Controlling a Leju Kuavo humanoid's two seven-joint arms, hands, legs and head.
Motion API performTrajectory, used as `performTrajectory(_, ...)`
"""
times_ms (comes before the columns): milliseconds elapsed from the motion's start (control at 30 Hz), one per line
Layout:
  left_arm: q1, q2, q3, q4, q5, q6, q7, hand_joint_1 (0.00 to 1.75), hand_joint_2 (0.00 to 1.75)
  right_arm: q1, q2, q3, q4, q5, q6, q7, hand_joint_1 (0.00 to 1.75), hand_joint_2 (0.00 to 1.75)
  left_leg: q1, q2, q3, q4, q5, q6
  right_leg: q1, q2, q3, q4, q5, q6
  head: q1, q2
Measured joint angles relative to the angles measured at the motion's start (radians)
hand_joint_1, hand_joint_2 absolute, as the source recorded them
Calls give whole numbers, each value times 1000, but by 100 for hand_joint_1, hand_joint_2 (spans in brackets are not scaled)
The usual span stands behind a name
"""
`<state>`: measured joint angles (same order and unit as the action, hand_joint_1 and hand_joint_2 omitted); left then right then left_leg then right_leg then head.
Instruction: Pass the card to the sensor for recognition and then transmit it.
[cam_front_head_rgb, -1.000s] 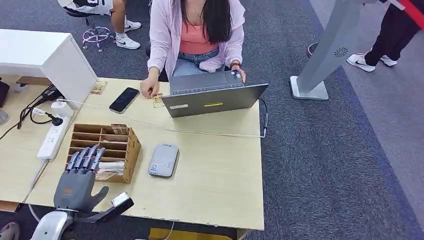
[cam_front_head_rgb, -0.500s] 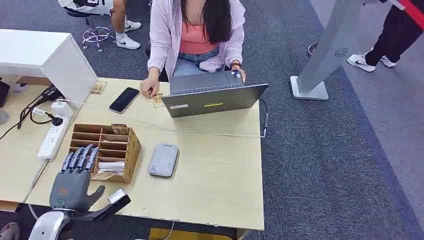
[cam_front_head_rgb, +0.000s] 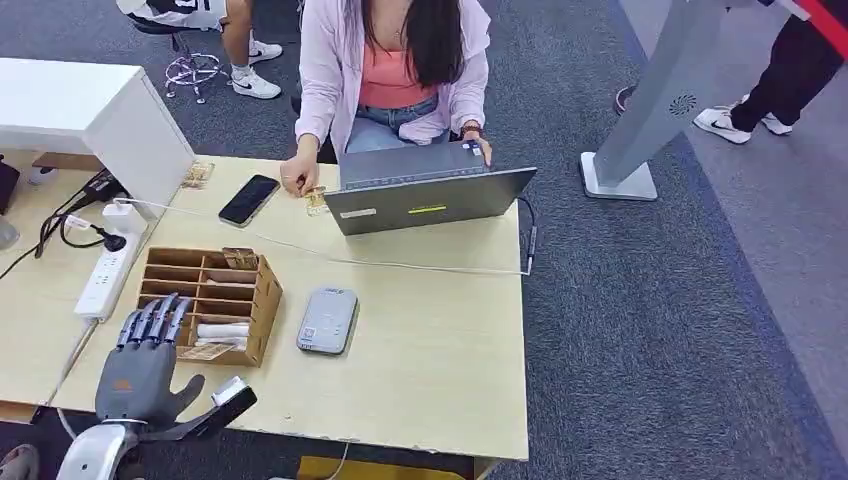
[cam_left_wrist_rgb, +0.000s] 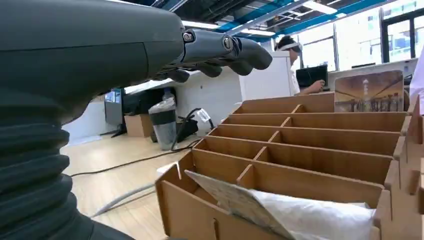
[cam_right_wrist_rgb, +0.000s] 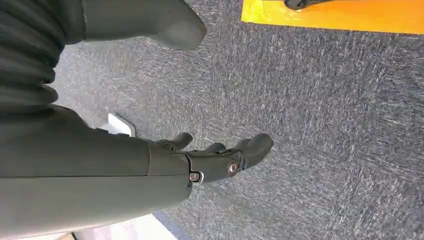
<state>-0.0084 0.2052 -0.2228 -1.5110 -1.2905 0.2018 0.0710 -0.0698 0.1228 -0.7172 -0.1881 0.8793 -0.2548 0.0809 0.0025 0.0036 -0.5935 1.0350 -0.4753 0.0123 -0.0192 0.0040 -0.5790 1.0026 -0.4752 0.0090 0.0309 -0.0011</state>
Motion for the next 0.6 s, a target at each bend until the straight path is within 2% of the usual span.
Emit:
performTrajectory(467, 0, -10, 0, 37, 0, -6, -3, 0, 175, 0, 0, 0, 0, 11, 3, 0, 0, 175, 0, 0, 0, 0, 0, 0, 0, 0, 0, 0, 0, 0, 0, 0)
performTrajectory(500, 0, -10, 0, 38, 0, -7, -3, 175, 175, 0, 0, 0, 0, 11, 3, 0, 0, 175, 0, 0, 0, 0, 0, 0, 0, 0, 0, 0, 0, 0, 0, 0)
performTrajectory(600, 0, -10, 0, 40, -3, -8, -6, 175, 175, 0, 0, 0, 0, 14, 4, 0, 0, 175, 0, 0, 0, 0, 0, 0, 0, 0, 0, 0, 0, 0, 0, 0)
